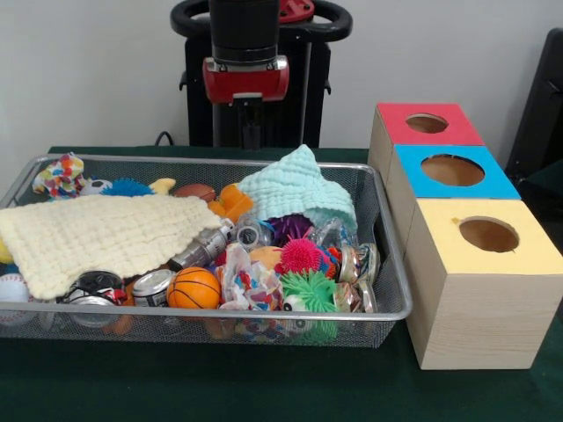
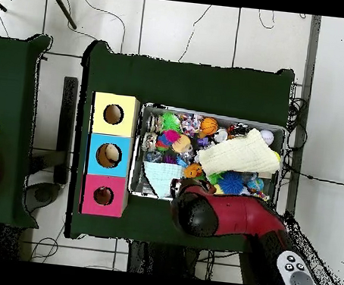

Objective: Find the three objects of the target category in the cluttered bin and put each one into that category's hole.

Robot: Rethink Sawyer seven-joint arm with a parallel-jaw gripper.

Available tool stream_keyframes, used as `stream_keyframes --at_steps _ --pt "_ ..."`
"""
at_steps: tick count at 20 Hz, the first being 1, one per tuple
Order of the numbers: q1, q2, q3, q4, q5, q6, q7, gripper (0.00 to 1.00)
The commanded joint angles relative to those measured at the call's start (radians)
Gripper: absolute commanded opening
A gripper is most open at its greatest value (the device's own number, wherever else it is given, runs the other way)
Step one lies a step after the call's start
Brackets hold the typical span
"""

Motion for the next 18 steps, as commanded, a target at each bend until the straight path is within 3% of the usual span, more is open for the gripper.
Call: stream_keyframes --at_steps 1,3,7,13,18 --pt "0.037 -0.022 0.080 -0.069 -0.148 0.065 -0.175 0.00" --pt "0.050 -0.019 0.062 -0.057 -0.185 0.010 -0.135 0.00" --pt "0.051 -0.008 0.052 -0.047 -0.231 -0.005 -0.112 0.00" --pt "0.045 -0.015 0.030 -0.084 -0.346 0.001 -0.142 0.00" --pt "0.038 -0.018 0.040 -0.079 -0.375 0.001 -0.117 0.00"
